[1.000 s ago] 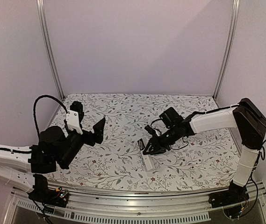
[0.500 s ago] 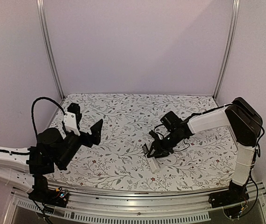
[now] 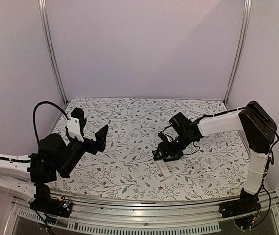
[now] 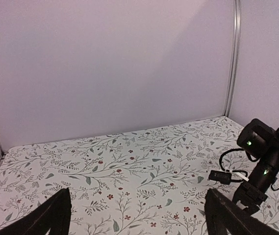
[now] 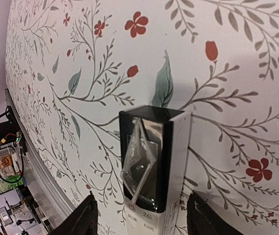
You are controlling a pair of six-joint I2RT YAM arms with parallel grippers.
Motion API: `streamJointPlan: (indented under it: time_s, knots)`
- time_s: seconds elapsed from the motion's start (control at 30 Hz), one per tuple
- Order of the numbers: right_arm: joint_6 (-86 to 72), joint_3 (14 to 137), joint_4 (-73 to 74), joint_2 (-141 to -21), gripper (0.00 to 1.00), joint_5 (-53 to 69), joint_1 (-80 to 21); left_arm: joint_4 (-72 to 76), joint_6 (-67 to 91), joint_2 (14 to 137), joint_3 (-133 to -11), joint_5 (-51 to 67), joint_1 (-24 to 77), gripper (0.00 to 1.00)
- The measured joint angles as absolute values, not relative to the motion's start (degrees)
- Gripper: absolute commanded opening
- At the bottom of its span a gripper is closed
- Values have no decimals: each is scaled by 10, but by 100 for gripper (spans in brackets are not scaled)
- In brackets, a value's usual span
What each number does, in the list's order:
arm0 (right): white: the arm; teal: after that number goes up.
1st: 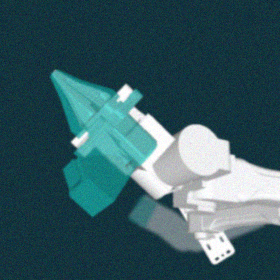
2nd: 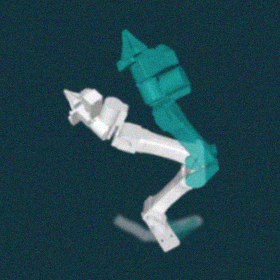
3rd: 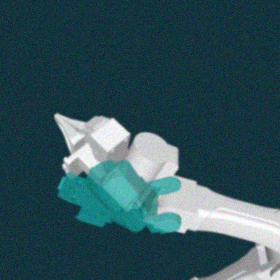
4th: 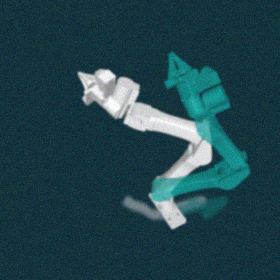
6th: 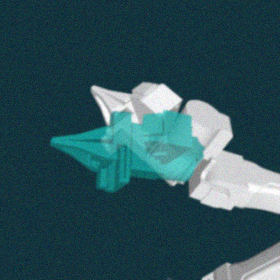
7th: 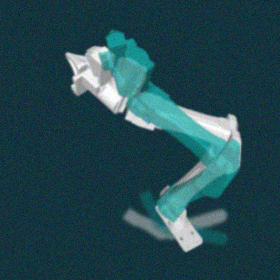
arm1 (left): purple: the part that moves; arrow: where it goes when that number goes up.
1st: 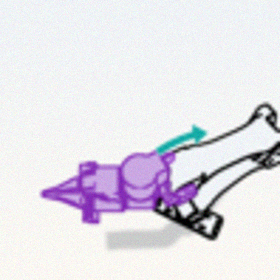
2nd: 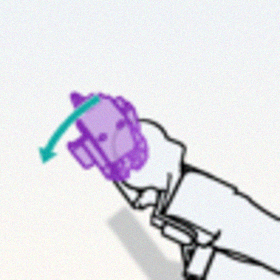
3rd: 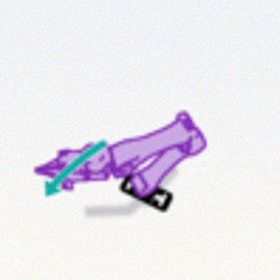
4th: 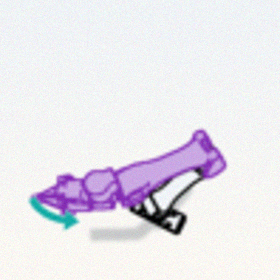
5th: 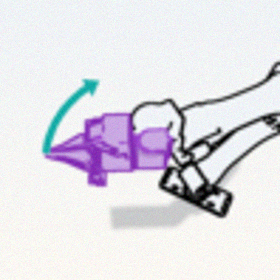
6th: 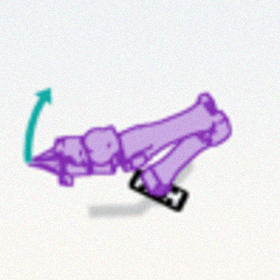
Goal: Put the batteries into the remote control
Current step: Place the remote control at the center of the board, then reset both arms
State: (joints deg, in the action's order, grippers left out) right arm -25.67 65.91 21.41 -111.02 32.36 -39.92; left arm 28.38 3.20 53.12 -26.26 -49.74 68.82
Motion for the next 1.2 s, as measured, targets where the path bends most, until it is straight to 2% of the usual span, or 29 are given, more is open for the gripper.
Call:
streamJointPlan:
  time_s: [0.03,0.07,0.1,0.27,0.4,0.6,0.87,1.03,1.2]
  knots:
    - [-256,663,221,-1109,92,312,-399,284,32,531,-263,-497,688,94]
    - [-253,668,227,-1107,98,303,-398,284,32,531,-263,-497,688,94]
    - [-249,674,234,-1103,99,291,-397,284,32,531,-263,-497,688,94]
    - [-227,683,266,-1071,99,210,-386,282,32,531,-262,-504,680,97]
    - [-214,682,278,-1010,99,132,-340,255,51,525,-259,-505,621,97]
    - [-190,617,173,-846,99,67,-187,242,77,526,-254,-488,489,97]
    - [-190,414,-14,-721,99,62,8,264,142,636,-255,-413,285,97]
    - [-199,364,-64,-689,99,26,41,300,144,712,-253,-402,201,96]
    - [-195,343,-110,-685,99,-13,41,378,111,722,-237,-380,145,96]
